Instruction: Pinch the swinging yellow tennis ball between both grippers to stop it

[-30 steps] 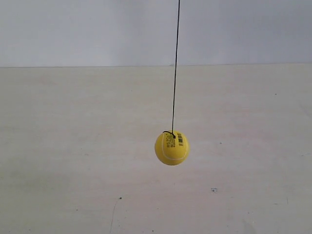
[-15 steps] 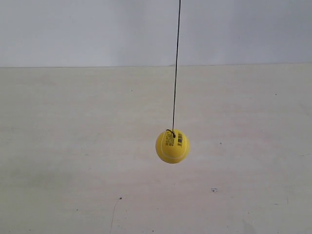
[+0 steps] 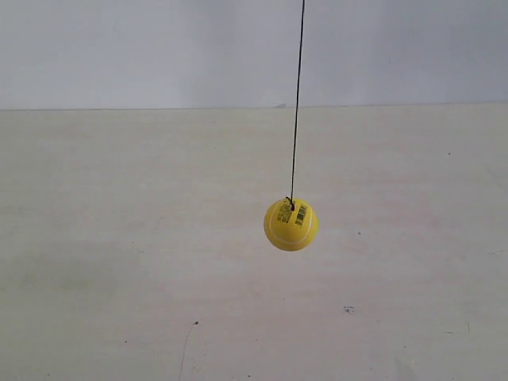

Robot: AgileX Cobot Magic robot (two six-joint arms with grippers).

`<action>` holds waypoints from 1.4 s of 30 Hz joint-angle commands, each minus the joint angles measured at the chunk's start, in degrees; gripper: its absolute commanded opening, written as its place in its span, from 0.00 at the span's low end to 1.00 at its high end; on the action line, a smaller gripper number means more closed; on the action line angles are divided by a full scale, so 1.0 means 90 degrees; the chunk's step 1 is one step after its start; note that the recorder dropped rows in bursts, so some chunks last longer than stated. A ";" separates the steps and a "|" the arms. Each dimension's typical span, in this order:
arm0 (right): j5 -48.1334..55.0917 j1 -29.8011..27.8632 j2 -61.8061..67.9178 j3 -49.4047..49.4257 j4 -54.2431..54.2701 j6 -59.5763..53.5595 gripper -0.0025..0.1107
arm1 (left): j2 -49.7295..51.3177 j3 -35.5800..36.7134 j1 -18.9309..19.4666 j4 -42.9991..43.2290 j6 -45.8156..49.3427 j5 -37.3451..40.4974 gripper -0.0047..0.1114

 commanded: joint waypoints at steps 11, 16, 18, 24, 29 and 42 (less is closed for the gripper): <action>0.3305 0.0019 -0.0037 0.1217 -0.0345 0.0642 0.02 | -0.0023 0.0031 0.0016 -0.0041 -0.0057 0.0023 0.08; 0.3293 0.0019 -0.0037 0.1357 -0.0345 0.0642 0.02 | -0.0023 0.0031 0.0016 -0.0041 -0.0057 0.0023 0.08; 0.3293 0.0019 -0.0037 0.1354 -0.0345 0.0630 0.02 | -0.0023 0.0031 0.0016 -0.0041 -0.0057 0.0023 0.08; 0.3497 0.0032 -0.0037 0.1354 0.1919 -0.1961 0.02 | -0.0023 0.0031 0.0016 -0.0041 -0.0057 0.0023 0.08; 0.4007 0.0032 -0.0037 0.1354 0.7927 -0.8867 0.02 | -0.0023 0.0031 0.0016 -0.0041 -0.0057 0.0023 0.08; 0.4227 -0.0386 -0.0037 0.1766 0.9097 -1.0177 0.02 | -0.0023 0.0031 0.0016 -0.0041 -0.0057 0.0023 0.08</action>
